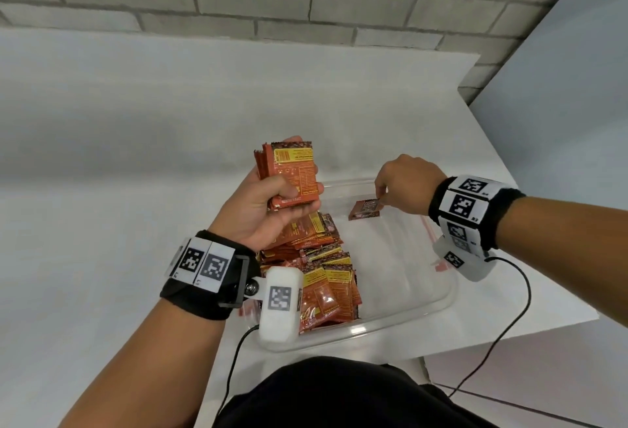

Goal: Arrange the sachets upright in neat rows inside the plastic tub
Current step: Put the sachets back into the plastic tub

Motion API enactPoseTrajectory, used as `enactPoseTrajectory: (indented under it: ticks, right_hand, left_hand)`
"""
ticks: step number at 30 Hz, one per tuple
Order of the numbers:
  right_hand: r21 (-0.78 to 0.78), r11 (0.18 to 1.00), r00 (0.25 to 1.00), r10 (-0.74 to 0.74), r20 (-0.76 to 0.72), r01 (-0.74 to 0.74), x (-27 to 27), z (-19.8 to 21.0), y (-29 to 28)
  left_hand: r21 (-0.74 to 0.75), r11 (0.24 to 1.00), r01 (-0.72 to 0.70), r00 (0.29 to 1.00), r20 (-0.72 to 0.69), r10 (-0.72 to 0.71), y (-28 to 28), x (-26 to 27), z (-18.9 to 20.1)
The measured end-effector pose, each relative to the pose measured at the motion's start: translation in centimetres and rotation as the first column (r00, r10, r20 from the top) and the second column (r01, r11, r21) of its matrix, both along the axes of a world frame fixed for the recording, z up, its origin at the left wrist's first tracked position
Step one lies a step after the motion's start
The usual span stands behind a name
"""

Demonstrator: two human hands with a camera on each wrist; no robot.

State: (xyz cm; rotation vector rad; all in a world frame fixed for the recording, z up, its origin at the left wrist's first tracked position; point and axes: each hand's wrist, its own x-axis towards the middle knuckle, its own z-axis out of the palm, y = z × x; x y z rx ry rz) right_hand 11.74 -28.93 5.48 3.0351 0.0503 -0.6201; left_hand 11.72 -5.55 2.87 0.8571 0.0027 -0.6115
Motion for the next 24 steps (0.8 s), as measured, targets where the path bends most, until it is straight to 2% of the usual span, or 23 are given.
enactPoseTrajectory:
  ticks: [17,24]
  right_hand:
    - [-0.225,0.966,0.990,0.137,0.021,-0.129,-0.4,0.8,1.4]
    - [-0.192,0.979,0.995,0.084,0.051,-0.073,-0.4,0.5,0.9]
  left_hand:
    - [0.010,1.000,-0.010,1.000,0.021,0.010,-0.1,0.2,0.0]
    - [-0.004,1.000,-0.017,1.000,0.002,0.017,-0.2,0.2,0.0]
